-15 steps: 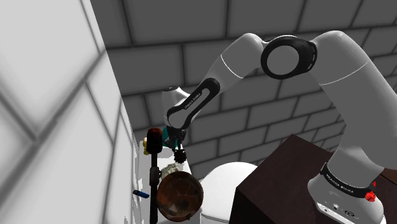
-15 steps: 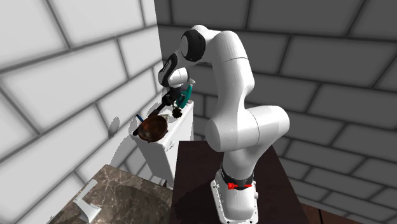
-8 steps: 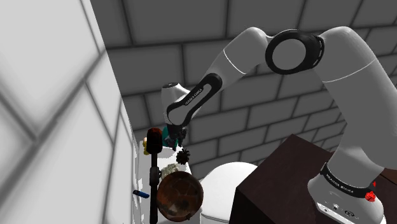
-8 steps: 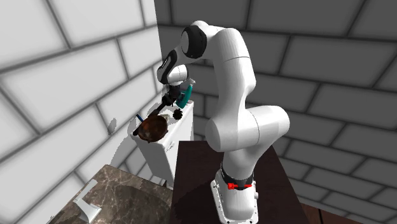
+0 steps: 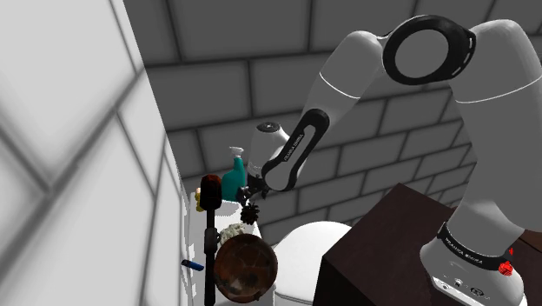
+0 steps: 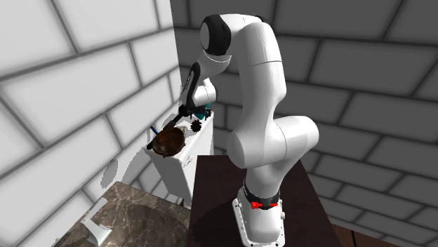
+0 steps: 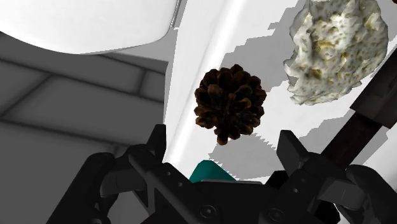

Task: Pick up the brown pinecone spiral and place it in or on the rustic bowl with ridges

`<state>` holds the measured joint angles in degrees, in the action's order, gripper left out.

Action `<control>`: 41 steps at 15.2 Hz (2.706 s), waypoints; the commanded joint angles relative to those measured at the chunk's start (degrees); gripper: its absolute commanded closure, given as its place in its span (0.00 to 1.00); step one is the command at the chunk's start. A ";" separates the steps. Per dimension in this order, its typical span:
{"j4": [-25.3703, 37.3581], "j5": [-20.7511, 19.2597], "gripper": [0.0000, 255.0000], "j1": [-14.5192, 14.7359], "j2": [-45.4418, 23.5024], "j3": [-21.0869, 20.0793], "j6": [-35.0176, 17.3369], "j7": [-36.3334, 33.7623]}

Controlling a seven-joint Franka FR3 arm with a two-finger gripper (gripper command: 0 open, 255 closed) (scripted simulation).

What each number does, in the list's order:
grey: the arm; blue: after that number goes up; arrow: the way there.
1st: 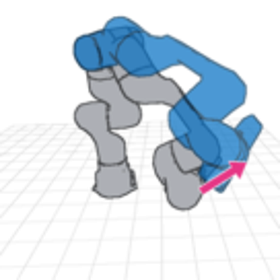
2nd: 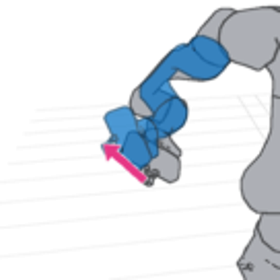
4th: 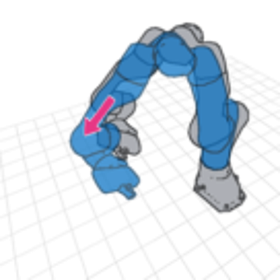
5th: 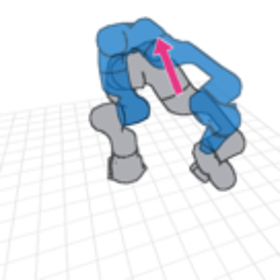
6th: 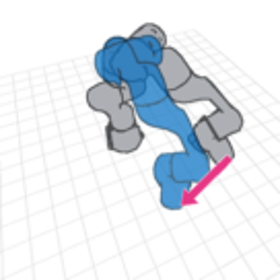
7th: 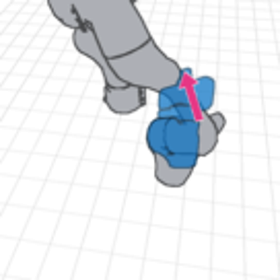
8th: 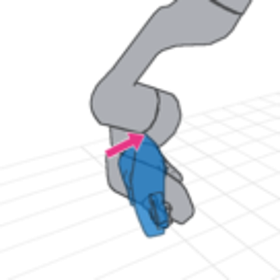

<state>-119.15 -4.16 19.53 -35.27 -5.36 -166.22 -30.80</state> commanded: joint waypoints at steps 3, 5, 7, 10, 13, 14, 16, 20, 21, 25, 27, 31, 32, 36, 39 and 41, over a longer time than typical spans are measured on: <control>1.80 -0.22 0.00 0.65 -3.24 0.58 -1.77 -0.45; 2.10 -0.24 0.00 0.72 -3.73 0.65 -1.95 -0.47; 2.10 -0.24 0.00 0.72 -3.73 0.64 -1.95 -0.47; 2.10 -0.24 0.00 0.72 -3.73 0.64 -1.95 -0.47; 2.10 -0.24 1.00 0.72 -3.72 0.64 -1.95 -0.47; 2.10 -0.24 1.00 0.72 -3.72 0.64 -1.95 -0.47; 2.11 -0.24 1.00 0.72 -3.73 0.64 -1.94 -0.48; 2.08 -0.24 1.00 0.71 -3.71 0.64 -1.96 -0.47; 2.10 -0.24 1.00 0.72 -3.73 0.64 -1.95 -0.47; 1.04 -0.02 1.00 0.36 -0.79 0.21 -0.06 -0.35; 0.59 0.11 1.00 0.17 0.66 -0.01 0.94 -0.27; -0.18 0.42 1.00 -0.20 3.48 -0.47 3.01 -0.09; -0.34 0.51 1.00 -0.29 4.18 -0.59 3.54 -0.04; -0.85 0.88 1.00 -0.66 6.89 -1.04 5.75 0.19; -1.11 1.20 1.00 -0.92 8.87 -1.37 7.47 0.37; -1.22 1.41 1.00 -1.09 10.15 -1.58 8.64 0.50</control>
<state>-120.49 -2.87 18.60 -25.63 -6.82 -158.23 -30.47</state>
